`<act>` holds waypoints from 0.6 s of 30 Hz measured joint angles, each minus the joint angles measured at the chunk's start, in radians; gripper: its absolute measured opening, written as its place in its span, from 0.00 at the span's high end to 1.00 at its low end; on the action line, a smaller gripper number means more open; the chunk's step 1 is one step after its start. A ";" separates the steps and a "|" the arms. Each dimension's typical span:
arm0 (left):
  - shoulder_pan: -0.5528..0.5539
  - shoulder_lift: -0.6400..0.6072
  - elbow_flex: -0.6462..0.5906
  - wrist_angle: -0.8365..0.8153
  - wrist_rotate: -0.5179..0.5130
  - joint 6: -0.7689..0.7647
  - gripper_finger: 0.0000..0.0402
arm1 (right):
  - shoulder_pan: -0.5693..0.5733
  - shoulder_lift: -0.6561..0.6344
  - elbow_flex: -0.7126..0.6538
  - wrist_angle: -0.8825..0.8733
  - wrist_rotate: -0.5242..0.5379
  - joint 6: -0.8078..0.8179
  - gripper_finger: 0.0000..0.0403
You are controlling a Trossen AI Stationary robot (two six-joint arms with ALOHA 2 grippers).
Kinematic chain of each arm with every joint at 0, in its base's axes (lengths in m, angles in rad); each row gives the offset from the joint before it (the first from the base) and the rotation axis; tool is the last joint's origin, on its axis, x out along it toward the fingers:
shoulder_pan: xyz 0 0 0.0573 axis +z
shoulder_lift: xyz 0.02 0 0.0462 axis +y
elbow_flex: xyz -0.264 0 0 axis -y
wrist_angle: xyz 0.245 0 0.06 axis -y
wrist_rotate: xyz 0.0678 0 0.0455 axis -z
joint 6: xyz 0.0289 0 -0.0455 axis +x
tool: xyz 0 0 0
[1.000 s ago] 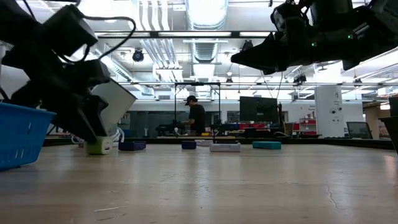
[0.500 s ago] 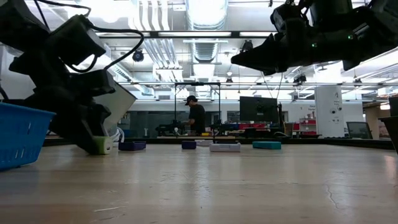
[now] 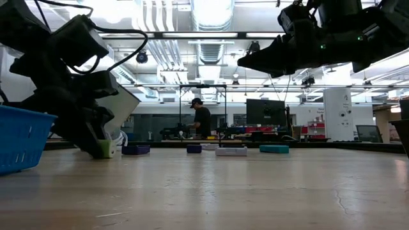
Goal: Pick & Place Office items
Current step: Put the green charger adapter into the black bin
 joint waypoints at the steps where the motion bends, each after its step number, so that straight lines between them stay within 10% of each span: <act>1: 0.000 0.000 0.000 0.000 0.000 0.000 0.66 | 0.000 0.000 0.000 0.000 0.000 0.000 0.93; 18: 0.000 0.001 0.024 0.019 0.007 0.009 0.65 | 0.000 0.000 0.000 0.000 0.000 0.000 0.93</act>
